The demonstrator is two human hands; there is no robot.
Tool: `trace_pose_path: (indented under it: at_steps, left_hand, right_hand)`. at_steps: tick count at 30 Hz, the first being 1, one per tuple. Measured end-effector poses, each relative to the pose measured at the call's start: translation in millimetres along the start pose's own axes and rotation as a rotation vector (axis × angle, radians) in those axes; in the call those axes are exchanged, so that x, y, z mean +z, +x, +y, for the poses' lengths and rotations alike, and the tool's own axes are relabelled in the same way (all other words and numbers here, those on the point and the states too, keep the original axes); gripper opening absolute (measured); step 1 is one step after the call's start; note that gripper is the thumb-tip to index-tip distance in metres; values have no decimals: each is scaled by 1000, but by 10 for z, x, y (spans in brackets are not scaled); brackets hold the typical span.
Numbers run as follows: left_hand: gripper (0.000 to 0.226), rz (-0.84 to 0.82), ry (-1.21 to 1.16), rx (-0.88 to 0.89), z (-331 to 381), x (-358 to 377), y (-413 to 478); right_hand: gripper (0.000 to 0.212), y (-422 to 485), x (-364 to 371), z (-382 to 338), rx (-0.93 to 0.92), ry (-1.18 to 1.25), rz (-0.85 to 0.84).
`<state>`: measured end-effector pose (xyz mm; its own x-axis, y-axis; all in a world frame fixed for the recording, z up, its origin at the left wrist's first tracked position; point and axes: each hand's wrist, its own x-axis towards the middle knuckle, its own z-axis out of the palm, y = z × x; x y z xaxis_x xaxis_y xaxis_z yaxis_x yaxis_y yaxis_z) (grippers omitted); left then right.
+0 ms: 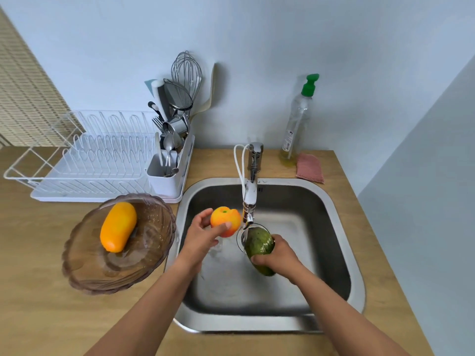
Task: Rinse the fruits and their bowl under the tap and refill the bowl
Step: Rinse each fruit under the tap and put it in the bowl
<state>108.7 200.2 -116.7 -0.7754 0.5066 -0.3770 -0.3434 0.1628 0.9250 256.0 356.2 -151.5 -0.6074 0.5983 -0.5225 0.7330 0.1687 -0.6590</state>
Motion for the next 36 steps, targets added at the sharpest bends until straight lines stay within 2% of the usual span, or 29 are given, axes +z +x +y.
trace_pose_path:
  at_steps: [2, 8, 11, 14, 17, 22, 27, 31, 36]
  left_hand:
    - [63, 25, 9, 35, 112, -69, -35]
    - [52, 43, 50, 98, 338, -255, -169]
    - [49, 64, 50, 117, 403, -336, -227]
    - [50, 126, 68, 161, 480, -498, -262]
    - [57, 256, 55, 192, 544, -738, -283]
    - [57, 535, 407, 196, 575, -1174, -225]
    - [65, 612, 876, 193, 490, -1345, -174]
    - [64, 586, 975, 171, 427, -1311, -126]
    - [61, 625, 1042, 174, 431, -1303, -109]
  right_hand:
    - [98, 20, 46, -141, -40, 23, -8]
    - [70, 48, 168, -403, -137, 23, 0]
    - [71, 56, 219, -463, -155, 19, 21]
    - [68, 83, 246, -475, -166, 19, 40]
    - [63, 98, 266, -493, -171, 13, 42]
    - [77, 104, 326, -543, -142, -4, 32]
    - [81, 123, 356, -567, -128, -21, 21]
    - [87, 150, 362, -573, -122, -37, 24]
    - [82, 201, 348, -543, -110, -39, 39]
